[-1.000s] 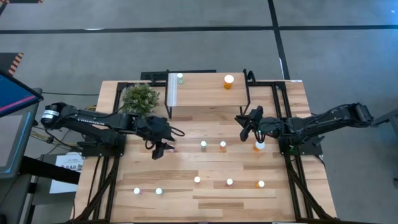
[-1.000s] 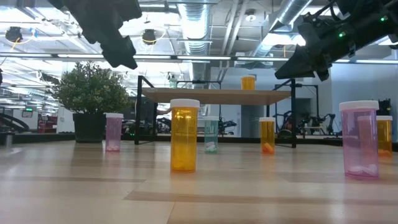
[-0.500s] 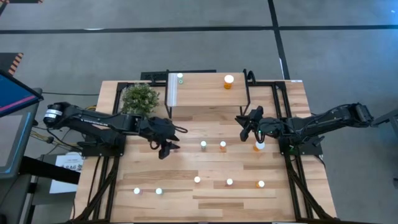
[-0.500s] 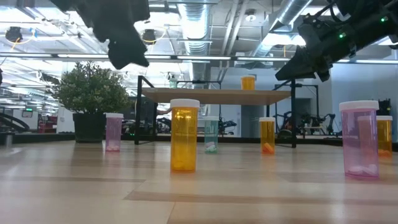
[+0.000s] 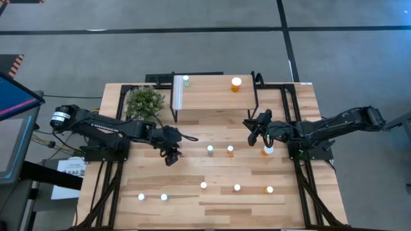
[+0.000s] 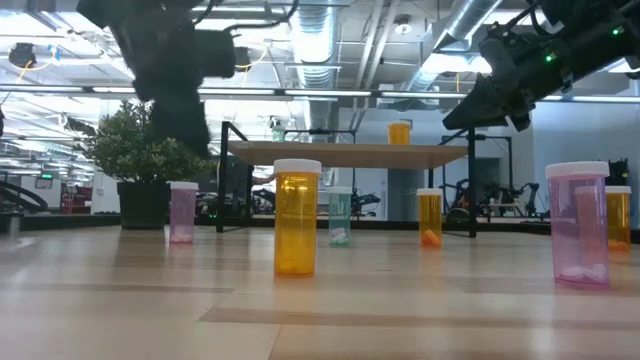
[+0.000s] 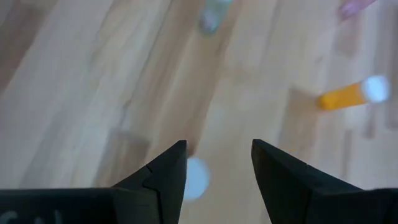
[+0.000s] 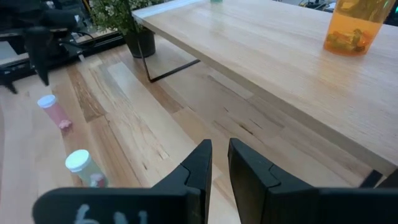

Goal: Pick and place medicine bottles onto shelf by color
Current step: Put the top pink small pill bottle on the shelf

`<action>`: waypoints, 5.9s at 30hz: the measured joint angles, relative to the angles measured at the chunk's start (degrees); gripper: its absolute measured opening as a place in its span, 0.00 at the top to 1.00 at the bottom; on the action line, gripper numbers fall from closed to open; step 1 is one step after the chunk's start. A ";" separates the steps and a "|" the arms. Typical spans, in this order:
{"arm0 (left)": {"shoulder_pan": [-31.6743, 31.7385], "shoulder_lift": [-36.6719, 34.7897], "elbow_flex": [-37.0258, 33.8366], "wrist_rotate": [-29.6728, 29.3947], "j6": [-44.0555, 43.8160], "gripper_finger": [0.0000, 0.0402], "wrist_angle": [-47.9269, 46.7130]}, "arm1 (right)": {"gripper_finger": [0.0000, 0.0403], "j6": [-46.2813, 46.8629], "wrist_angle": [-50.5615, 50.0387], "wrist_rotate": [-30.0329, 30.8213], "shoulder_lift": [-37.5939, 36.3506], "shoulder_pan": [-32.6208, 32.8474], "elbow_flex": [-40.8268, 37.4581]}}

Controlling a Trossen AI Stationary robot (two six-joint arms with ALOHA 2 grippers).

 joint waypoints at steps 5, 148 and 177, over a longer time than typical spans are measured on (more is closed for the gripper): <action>0.00 0.53 0.00 -0.39 -1.86 0.54 -7.06 | 0.81 0.01 0.16 0.00 0.00 -0.02 0.00; 39.15 23.89 48.41 1.08 39.71 0.75 -29.01 | 0.81 -0.01 -0.02 0.00 -0.02 0.00 -0.01; 37.94 26.51 48.48 -1.28 37.72 0.71 -30.86 | 0.81 0.01 0.01 0.00 0.00 -0.02 0.00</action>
